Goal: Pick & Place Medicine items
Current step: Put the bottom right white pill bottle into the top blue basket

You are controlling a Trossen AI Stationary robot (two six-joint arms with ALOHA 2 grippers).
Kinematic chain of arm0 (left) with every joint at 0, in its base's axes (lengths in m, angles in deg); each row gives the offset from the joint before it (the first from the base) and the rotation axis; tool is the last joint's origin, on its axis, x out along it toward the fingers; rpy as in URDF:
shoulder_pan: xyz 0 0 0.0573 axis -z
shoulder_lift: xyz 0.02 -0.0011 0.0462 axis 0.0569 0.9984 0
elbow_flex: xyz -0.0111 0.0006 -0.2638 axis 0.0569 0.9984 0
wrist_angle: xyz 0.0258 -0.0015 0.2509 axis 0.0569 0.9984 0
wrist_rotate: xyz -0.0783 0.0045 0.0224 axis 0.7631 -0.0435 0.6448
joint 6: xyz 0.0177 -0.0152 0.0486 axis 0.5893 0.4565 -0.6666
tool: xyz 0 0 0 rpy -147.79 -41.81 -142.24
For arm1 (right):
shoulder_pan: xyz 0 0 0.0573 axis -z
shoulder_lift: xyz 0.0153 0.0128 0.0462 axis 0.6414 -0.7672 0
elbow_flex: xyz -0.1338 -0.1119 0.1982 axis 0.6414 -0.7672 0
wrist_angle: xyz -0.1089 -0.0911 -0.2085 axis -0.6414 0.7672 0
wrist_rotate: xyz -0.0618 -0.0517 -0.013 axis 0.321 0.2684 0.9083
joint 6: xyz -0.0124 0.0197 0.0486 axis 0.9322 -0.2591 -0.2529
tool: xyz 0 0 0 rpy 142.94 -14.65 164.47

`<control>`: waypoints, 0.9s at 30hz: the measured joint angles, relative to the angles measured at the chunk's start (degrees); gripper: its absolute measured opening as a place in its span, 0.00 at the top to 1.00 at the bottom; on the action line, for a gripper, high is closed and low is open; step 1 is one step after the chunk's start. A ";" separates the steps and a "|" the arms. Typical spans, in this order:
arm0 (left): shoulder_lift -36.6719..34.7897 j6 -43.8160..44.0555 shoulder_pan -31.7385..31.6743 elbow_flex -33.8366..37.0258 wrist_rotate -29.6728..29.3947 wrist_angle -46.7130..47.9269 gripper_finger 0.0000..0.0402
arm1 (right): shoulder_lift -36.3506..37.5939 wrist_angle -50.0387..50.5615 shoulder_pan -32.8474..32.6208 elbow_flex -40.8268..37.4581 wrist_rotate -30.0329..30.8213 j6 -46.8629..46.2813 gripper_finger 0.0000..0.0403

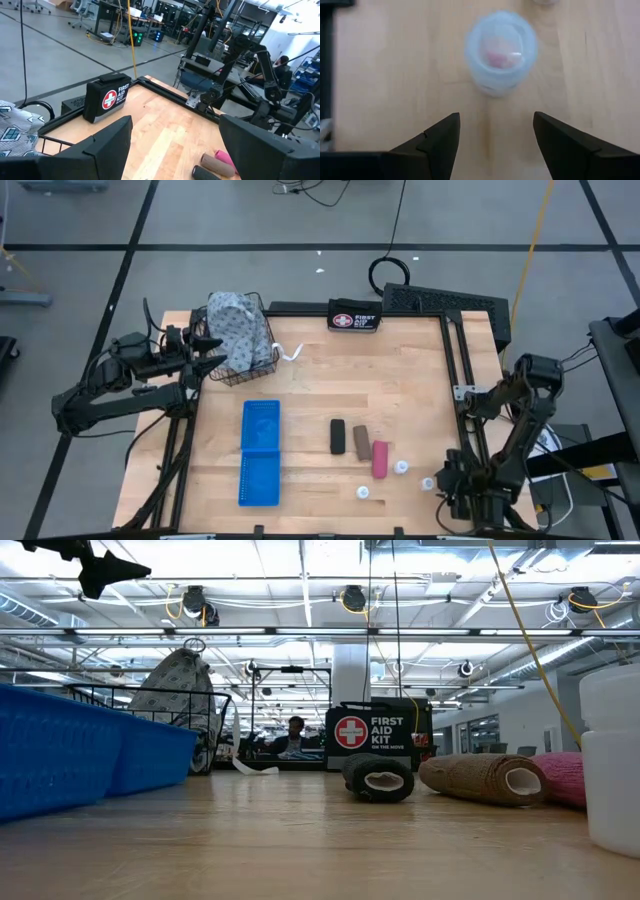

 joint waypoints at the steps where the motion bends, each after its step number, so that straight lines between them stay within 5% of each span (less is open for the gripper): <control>1: 0.00 0.00 0.00 0.00 0.00 0.00 0.23 | -0.09 -1.45 0.06 -1.11 0.41 -0.22 0.39; 13: 0.00 0.00 0.00 0.00 0.00 0.02 0.23 | -0.10 -20.62 0.30 -9.10 11.58 3.92 0.43; 19: 0.00 0.00 0.00 0.00 0.00 0.02 0.23 | -0.02 -21.44 1.95 -9.81 11.64 6.13 0.44; 27: 0.00 0.00 0.00 0.00 0.00 0.02 0.23 | -0.09 -23.41 1.99 -10.06 11.29 8.22 0.62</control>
